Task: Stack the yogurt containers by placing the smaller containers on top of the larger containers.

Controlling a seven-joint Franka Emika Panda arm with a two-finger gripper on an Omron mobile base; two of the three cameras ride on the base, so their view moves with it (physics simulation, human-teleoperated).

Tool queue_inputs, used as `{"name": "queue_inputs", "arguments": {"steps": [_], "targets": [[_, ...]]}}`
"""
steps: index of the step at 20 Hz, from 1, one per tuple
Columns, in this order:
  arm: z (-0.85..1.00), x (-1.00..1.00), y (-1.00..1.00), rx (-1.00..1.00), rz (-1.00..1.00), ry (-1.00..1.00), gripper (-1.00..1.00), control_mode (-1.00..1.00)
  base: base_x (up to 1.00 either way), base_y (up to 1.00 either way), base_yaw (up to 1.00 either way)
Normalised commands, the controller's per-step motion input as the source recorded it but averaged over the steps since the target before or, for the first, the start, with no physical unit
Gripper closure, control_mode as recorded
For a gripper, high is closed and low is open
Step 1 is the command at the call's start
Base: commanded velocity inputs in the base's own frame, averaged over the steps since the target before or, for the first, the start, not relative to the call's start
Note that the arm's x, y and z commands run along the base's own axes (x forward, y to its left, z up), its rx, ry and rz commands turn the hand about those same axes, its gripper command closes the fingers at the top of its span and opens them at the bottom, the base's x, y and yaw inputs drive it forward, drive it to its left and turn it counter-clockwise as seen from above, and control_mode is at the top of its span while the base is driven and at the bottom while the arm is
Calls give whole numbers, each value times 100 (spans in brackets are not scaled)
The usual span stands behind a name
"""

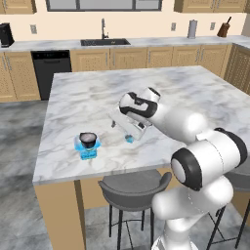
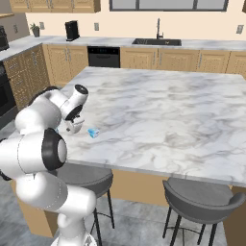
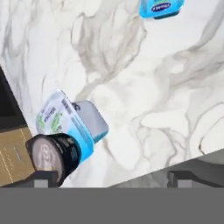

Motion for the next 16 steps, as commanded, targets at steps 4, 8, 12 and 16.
{"name": "queue_inputs", "arguments": {"steps": [4,8,12,16], "targets": [[0,0,-33,-22,-1,14,-100,-100,0,0,0],[0,6,-32,-20,0,7,-100,-100,0,0,0],[-1,8,-36,-16,0,2,-100,-100,0,0,0],[-16,18,-37,-11,0,0,-100,-100,0,0,0]]}}
